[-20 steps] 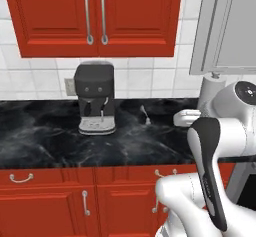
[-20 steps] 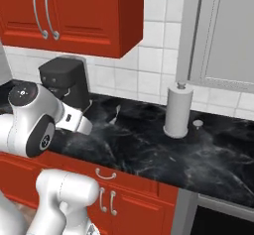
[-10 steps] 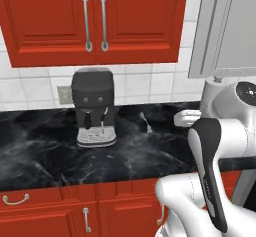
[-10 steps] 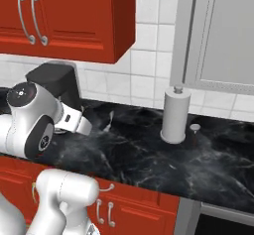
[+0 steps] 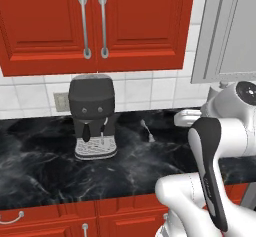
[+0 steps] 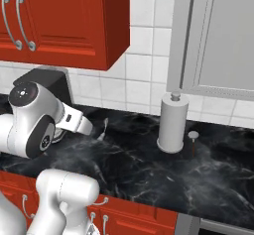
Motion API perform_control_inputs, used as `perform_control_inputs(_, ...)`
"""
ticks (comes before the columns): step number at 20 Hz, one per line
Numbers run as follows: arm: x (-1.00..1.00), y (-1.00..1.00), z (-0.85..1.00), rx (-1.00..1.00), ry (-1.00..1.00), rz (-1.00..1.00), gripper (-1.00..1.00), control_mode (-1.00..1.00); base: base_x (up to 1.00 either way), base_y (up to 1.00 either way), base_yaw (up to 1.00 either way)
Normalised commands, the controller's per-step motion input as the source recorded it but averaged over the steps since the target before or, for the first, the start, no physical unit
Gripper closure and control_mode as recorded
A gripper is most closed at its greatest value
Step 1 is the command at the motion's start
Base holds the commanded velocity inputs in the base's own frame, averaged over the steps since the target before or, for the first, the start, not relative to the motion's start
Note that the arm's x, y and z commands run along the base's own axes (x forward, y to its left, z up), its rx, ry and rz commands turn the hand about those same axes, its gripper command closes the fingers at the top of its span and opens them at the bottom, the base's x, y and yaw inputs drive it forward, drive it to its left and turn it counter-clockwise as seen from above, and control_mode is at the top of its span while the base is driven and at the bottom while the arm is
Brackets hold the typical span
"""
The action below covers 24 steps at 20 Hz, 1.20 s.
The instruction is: Organize the utensils by type. Pick up the wooden spoons from the counter and place them in the open cabinet. Then pick up the metallic utensils from the counter and place them in the open drawer.
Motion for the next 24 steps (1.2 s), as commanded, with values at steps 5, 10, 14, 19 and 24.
perform_control_inputs(5,0.00,0.00,0.00,0.00,0.00,0.00,-1.00,1.00,0.00,0.00,0.00)
perform_control_inputs(10,0.00,0.00,0.00,0.00,0.00,0.00,-1.00,1.00,0.06,0.00,0.03)
perform_control_inputs(14,0.47,0.05,-0.25,0.00,-0.04,0.00,-1.00,-1.00,0.00,0.00,0.00)
perform_control_inputs(19,0.58,0.22,-0.46,-0.07,-0.07,0.00,-1.00,-1.00,0.00,0.00,0.00)
perform_control_inputs(24,0.84,0.24,-0.52,-0.11,0.00,0.00,-1.00,-1.00,0.00,0.00,0.00)
